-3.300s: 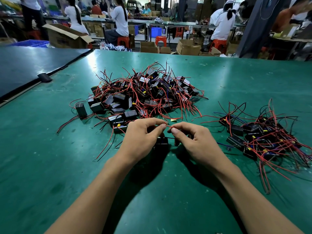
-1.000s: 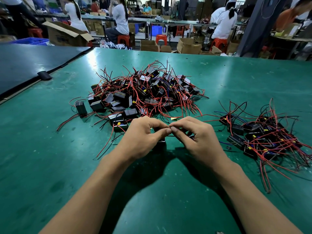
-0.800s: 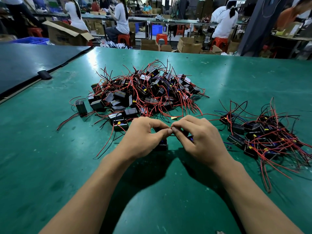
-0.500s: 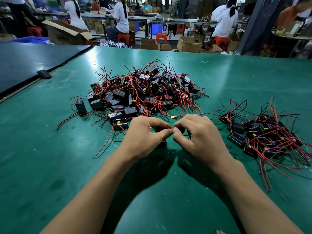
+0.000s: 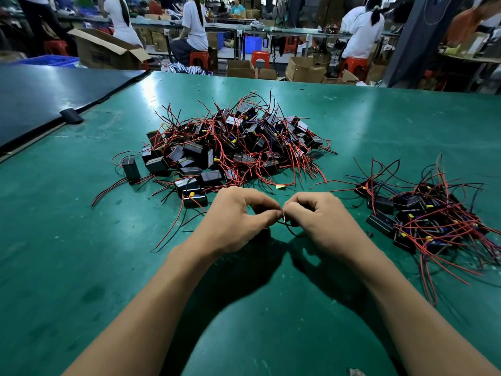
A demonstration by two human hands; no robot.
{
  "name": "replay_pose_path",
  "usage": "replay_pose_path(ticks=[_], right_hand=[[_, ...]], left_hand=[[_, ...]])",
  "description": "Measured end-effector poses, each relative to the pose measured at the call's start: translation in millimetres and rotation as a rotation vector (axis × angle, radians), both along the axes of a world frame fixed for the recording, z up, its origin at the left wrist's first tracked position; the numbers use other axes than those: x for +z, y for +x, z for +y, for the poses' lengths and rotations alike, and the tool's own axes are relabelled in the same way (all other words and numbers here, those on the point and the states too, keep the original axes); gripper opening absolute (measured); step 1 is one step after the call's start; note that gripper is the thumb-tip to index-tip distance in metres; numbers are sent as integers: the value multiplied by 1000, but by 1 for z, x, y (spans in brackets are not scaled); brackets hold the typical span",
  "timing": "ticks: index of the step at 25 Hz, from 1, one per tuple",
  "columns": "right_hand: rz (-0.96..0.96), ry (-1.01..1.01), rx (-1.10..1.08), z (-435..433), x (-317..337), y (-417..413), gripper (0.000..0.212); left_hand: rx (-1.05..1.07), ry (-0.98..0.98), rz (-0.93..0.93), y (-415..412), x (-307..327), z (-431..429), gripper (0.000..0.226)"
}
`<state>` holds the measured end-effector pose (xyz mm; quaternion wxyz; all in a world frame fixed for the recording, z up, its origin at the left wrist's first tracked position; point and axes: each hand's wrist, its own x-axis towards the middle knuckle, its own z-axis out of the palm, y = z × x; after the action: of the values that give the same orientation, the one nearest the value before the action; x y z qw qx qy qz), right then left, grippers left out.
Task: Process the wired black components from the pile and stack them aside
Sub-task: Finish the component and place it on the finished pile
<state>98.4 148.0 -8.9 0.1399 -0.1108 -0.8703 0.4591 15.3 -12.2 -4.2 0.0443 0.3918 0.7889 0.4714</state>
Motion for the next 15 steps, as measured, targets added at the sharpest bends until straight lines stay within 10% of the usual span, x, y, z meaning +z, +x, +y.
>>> replay_pose_path(ticks=[15], right_hand=[[341,399,143,12,-4,2,16]], left_hand=[[57,-13,-70,-2,-1,-1,6]])
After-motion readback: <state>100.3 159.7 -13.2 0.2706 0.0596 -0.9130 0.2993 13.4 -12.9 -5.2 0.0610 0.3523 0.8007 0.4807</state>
